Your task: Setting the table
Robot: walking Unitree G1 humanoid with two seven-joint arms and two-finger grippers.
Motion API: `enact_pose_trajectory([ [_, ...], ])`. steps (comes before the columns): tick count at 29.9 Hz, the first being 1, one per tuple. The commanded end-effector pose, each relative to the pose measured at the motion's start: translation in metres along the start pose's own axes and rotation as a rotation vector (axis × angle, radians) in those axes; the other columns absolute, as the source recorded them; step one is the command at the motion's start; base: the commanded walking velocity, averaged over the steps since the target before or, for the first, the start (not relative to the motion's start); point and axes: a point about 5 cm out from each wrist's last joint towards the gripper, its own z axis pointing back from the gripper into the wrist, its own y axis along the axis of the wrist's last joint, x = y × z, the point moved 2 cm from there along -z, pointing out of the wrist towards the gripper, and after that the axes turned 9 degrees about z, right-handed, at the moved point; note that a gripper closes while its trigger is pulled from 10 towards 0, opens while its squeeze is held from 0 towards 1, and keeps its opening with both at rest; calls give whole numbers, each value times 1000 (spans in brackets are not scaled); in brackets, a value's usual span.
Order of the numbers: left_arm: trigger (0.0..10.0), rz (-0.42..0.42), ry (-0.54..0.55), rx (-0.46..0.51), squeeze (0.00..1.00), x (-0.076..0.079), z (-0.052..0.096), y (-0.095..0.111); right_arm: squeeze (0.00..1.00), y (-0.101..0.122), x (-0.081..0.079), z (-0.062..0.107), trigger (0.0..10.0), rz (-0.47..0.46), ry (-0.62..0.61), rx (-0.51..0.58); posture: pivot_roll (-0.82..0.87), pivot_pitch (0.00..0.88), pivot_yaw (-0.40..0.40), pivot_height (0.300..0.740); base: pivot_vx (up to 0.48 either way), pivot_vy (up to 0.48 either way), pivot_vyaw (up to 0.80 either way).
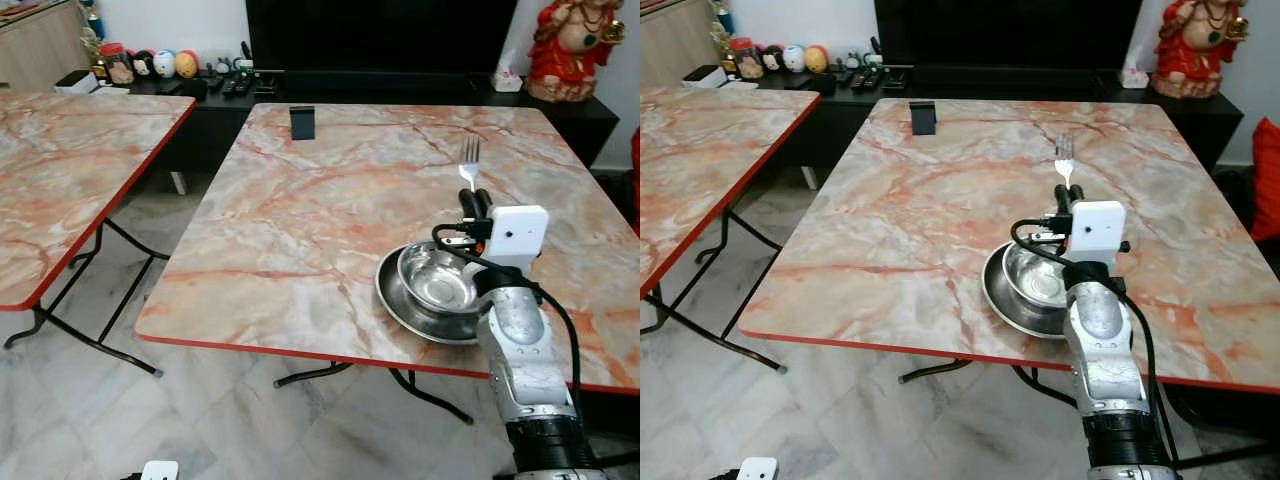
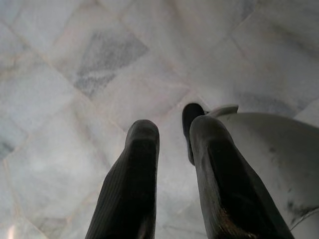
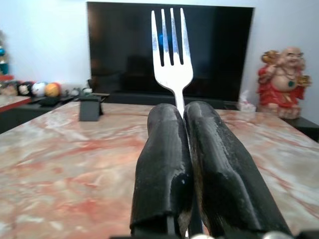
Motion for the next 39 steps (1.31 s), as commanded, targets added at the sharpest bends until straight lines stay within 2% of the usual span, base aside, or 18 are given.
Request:
enact_pose_trajectory([
  [1,10000,-1,3,-9,0,-1,2,-5,0,4,0,-2,10000,0,-1,12,-77,0,-10,740,0,0,0],
  [2,10000,1,3,-17,0,-2,3,-11,0,4,0,-2,10000,-1,-1,12,-78,0,-10,740,0,0,0],
  [5,10000,-5,3,-17,0,-3,4,-11,0,5,0,-2,10000,0,-1,13,-78,0,-10,740,0,0,0],
  [16,10000,-16,-10,5,0,9,-4,7,0,5,-1,-3,10000,1,1,12,-77,0,-11,740,0,-364,0],
  [21,10000,-6,-13,10,0,13,-5,10,0,4,0,-3,10000,2,-1,10,-76,0,-11,740,0,0,0],
  [24,10000,-4,-11,8,0,10,-4,8,0,4,1,-3,10000,6,-5,7,-78,0,-10,740,0,0,0],
  [30,10000,6,5,-7,0,-4,2,-4,0,3,10,-5,10000,16,-34,0,-77,0,-10,740,0,0,0],
  [35,10000,8,9,-11,0,-8,3,-5,0,0,14,-7,10000,-19,-57,-26,-77,0,-8,740,0,0,0],
  [39,10000,7,7,-11,0,-6,3,-5,0,0,12,-7,10000,-16,-50,-26,-77,0,-6,740,0,0,-800],
])
